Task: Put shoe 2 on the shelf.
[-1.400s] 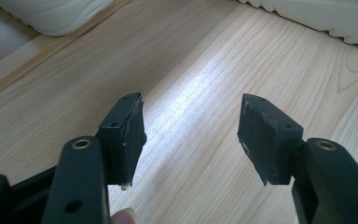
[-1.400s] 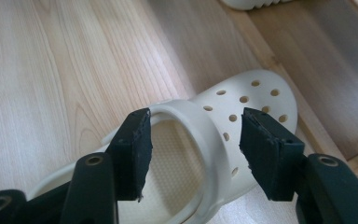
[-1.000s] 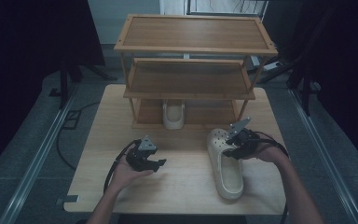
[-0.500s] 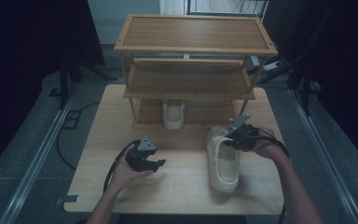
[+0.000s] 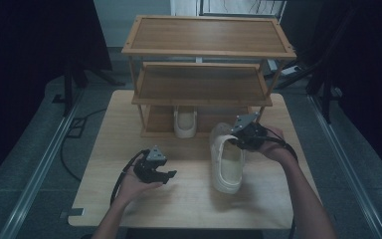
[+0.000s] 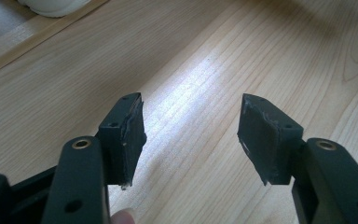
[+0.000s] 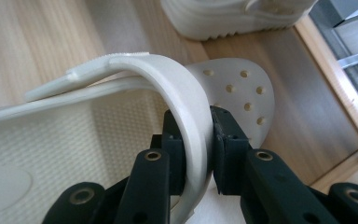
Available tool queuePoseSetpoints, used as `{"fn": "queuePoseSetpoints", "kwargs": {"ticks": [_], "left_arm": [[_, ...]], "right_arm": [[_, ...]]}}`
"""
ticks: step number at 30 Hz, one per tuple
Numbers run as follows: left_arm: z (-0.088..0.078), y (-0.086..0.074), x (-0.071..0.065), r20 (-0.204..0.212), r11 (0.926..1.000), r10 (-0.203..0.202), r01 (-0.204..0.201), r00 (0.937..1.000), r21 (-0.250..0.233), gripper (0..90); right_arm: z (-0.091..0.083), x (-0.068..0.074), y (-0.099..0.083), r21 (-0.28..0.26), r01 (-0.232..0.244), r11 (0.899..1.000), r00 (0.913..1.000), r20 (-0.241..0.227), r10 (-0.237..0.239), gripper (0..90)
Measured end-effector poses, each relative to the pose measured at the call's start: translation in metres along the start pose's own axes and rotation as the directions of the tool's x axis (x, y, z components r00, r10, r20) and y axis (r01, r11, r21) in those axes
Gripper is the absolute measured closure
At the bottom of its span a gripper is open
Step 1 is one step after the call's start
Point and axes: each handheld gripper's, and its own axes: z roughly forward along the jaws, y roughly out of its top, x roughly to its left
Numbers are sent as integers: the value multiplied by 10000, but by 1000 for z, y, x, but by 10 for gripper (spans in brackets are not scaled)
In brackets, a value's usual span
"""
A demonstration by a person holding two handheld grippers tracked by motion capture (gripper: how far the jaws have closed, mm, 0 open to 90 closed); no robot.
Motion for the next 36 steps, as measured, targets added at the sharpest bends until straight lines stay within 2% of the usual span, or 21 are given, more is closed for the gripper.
{"fn": "queuePoseSetpoints", "kwargs": {"ticks": [1, 4, 11, 16, 17, 20, 27, 32, 36], "left_arm": [[-1, 0, 0, 21, 10000, 2, -2, 10000, -5, 412], [0, -1, 0, 73, 10000, -41, 41, 10000, -15, 411], [2, -1, 0, 170, 10000, 12, -13, 9999, 59, 411], [2, -1, -1, 193, 10000, 3, -4, 9998, 26, 412], [2, -2, -1, 201, 10000, 5, -5, 9998, 21, 412], [2, -2, -1, 211, 10000, -11, 10, 9998, 40, 412], [4, -3, -1, 226, 9999, 7, -10, 9997, 119, 416], [6, -3, 0, 223, 9999, 15, -19, 9997, 162, 415], [5, -3, -1, 204, 10000, 89, -88, 9998, -15, 419]], "right_arm": [[4, 0, 8, -5, 58, 10000, 10000, 64, -58, 773], [9, -1, 17, -126, -13, 9999, 9996, 282, 17, 774], [26, -10, 34, -19, -147, 9999, 9978, 648, 148, 774], [35, -16, 36, -69, -371, 9993, 9953, 890, 376, 775], [41, -18, 37, 0, -446, 9990, 9931, 1087, 444, 775], [46, -20, 37, 70, -390, 9992, 9922, 1187, 379, 776], [61, -25, 38, 166, -310, 9994, 9811, 1918, 272, 775], [69, -27, 39, 176, -303, 9994, 9780, 2069, 260, 776], [82, -28, 42, 257, -294, 9992, 9701, 2418, 223, 776]]}}
